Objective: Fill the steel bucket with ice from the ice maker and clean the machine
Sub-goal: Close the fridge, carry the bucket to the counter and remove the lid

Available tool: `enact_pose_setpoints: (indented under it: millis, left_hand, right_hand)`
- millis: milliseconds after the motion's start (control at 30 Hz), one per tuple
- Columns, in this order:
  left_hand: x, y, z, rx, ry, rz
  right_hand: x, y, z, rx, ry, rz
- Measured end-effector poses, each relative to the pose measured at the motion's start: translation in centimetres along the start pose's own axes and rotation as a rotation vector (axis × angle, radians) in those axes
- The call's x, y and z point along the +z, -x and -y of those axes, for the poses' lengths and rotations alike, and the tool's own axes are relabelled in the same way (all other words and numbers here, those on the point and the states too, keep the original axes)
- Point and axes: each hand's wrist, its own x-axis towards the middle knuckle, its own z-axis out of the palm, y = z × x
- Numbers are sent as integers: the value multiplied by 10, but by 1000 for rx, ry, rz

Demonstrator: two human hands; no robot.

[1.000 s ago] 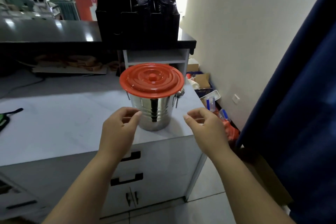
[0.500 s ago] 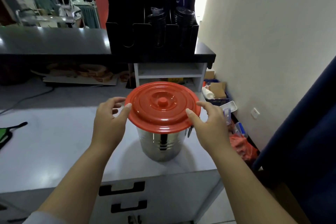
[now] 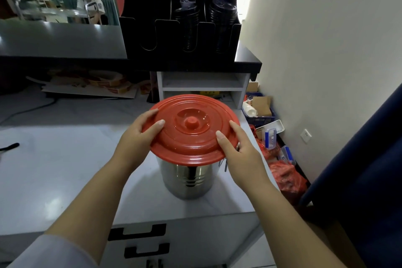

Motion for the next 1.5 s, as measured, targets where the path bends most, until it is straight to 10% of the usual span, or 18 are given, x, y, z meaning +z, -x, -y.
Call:
enact_pose_setpoints:
  millis: [667,1500]
  left_hand:
    - [-20,47,-13,136,14,-262]
    - [-175,169,20,8,26,-780]
  right_hand:
    - [20,-16,13,-198,-282,0]
    - [180,45,99,-345,-340,482]
